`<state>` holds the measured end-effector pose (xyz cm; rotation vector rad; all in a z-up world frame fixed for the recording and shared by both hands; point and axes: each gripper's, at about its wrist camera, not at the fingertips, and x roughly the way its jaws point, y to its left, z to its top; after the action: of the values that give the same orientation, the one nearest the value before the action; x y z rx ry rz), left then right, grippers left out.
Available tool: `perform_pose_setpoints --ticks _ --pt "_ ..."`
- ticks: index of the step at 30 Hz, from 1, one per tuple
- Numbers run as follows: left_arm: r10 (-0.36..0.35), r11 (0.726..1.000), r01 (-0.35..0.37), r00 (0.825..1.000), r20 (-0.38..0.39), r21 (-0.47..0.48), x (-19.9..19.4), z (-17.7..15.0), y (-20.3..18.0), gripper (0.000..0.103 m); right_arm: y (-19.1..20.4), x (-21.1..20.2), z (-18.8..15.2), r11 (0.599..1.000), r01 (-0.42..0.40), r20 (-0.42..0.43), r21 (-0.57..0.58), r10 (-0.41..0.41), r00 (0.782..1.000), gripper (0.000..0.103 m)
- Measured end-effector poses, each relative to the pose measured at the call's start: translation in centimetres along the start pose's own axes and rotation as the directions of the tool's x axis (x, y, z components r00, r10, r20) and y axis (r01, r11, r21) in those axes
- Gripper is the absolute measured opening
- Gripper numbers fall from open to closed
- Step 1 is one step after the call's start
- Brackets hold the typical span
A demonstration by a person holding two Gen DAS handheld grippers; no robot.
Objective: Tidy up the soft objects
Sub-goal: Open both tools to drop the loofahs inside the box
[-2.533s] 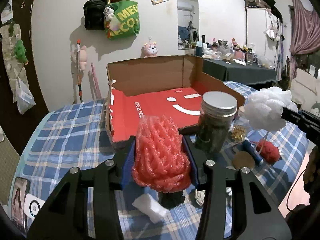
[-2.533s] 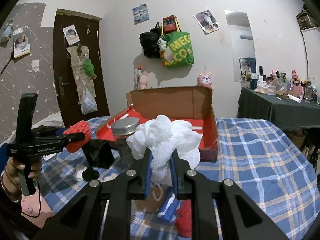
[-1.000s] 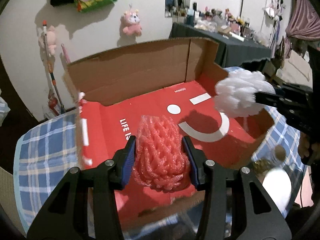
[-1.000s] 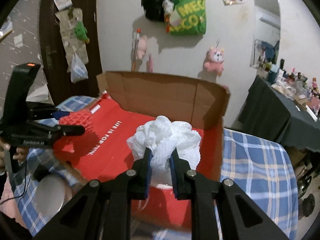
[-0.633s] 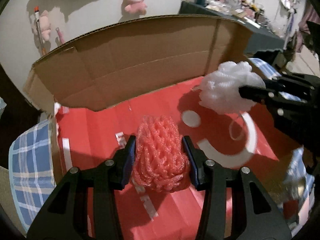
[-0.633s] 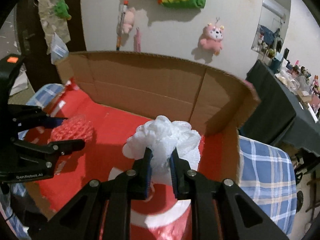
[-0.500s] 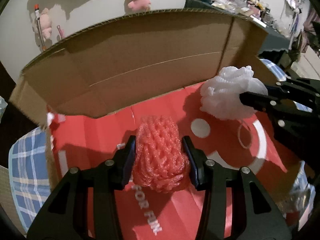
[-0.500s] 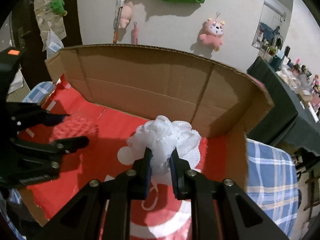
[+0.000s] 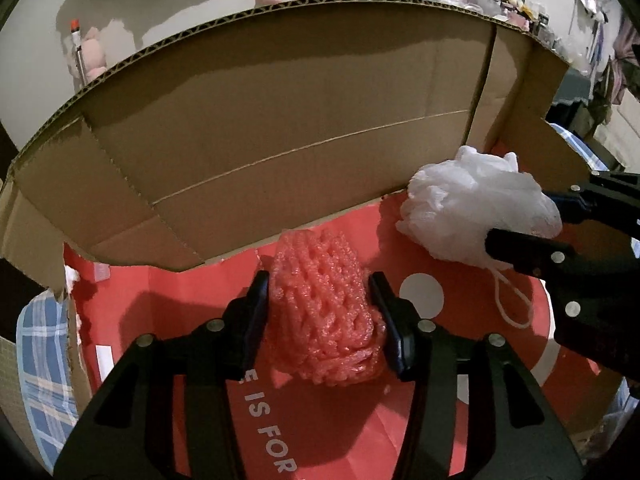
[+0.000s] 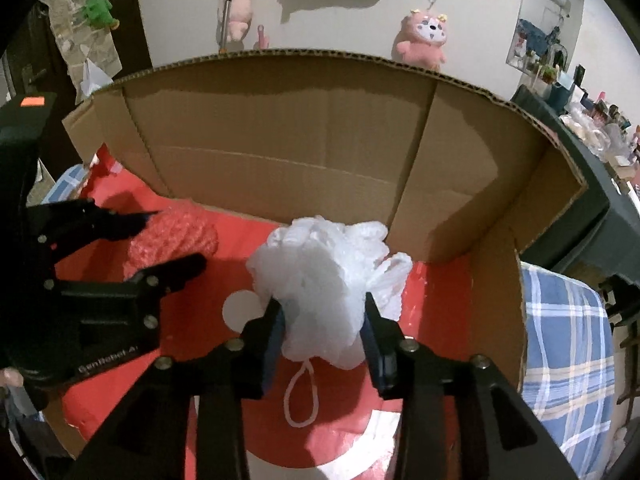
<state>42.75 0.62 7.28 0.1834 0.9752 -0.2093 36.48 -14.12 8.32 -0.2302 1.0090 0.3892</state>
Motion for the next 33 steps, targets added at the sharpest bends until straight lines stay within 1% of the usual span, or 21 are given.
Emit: perform_pose_setpoints --ticks 3,7,8,10,12,14,17,18,21,23,26,28,30,31,33 --pt "-0.005 1.0 0.005 1.0 -0.001 -0.02 -0.3 -0.1 0.4 0.054 0.2 0.0 -0.2 1.0 -0.002 -0.006 -0.009 0.001 1.0 0.044" --pt "-0.015 0.999 0.016 1.0 0.012 -0.04 -0.8 -0.2 1.1 0.068 0.0 0.3 -0.2 1.0 -0.007 -0.016 0.002 0.007 1.0 0.052" --pt "-0.018 0.999 0.019 1.0 0.021 -0.041 -1.1 -0.2 1.2 0.069 -0.1 0.4 -0.2 1.0 -0.01 -0.017 0.004 0.01 1.0 0.055" --pt "-0.027 0.999 0.028 0.999 0.035 -0.044 -1.3 -0.3 1.7 0.07 -0.1 0.4 -0.4 1.0 -0.011 -0.02 0.008 0.011 1.0 0.059" --pt "-0.034 0.998 0.036 0.999 0.04 -0.054 -1.7 -0.3 1.9 0.074 -0.1 0.4 -0.4 1.0 -0.008 -0.019 0.013 0.008 1.0 0.062" --pt "-0.041 0.997 0.044 0.998 0.051 -0.059 -2.2 -0.5 2.2 0.075 -0.2 0.1 -0.4 1.0 -0.01 -0.015 0.023 0.01 1.0 0.072" --pt "-0.042 0.997 0.046 0.997 0.068 -0.066 -3.2 -0.7 2.1 0.076 -0.4 -0.7 -0.5 0.999 -0.006 0.0 0.033 0.006 1.0 0.077" --pt "-0.052 0.996 0.058 0.996 0.079 -0.074 -3.9 -0.8 2.3 0.076 -0.5 -1.1 -0.5 0.999 -0.005 0.006 0.035 0.004 1.0 0.078" --pt "-0.079 0.993 0.088 0.991 0.105 -0.083 -5.0 -1.1 2.0 0.081 -0.8 -2.5 -0.7 0.999 -0.005 0.032 0.036 0.004 0.999 0.08" --pt "-0.083 0.992 0.096 0.986 0.142 -0.082 -6.6 -1.3 1.8 0.089 -0.8 -3.9 -0.9 0.999 -0.001 0.054 0.04 -0.001 0.999 0.086" --pt "-0.082 0.991 0.102 0.976 0.204 -0.088 -9.4 -1.7 1.6 0.093 -0.8 -6.4 -1.3 0.999 0.001 0.098 0.04 -0.005 0.995 0.093" --pt "-0.085 0.989 0.111 0.967 0.239 -0.097 -11.5 -2.0 1.4 0.094 -0.9 -8.3 -1.7 0.999 0.007 0.133 0.04 -0.013 0.991 0.094" --pt "-0.084 0.987 0.118 0.956 0.282 -0.105 -13.7 -2.7 1.2 0.096 -0.8 -10.5 -2.3 0.999 0.013 0.172 0.044 -0.02 0.985 0.096" --pt "-0.086 0.987 0.124 0.949 0.303 -0.107 -14.7 -2.9 0.9 0.098 -0.7 -11.3 -2.5 0.999 0.016 0.186 0.045 -0.024 0.982 0.099" --pt "-0.086 0.985 0.131 0.936 0.341 -0.113 -16.6 -3.5 0.7 0.098 -0.6 -13.4 -3.1 0.999 0.02 0.227 0.045 -0.03 0.974 0.102"
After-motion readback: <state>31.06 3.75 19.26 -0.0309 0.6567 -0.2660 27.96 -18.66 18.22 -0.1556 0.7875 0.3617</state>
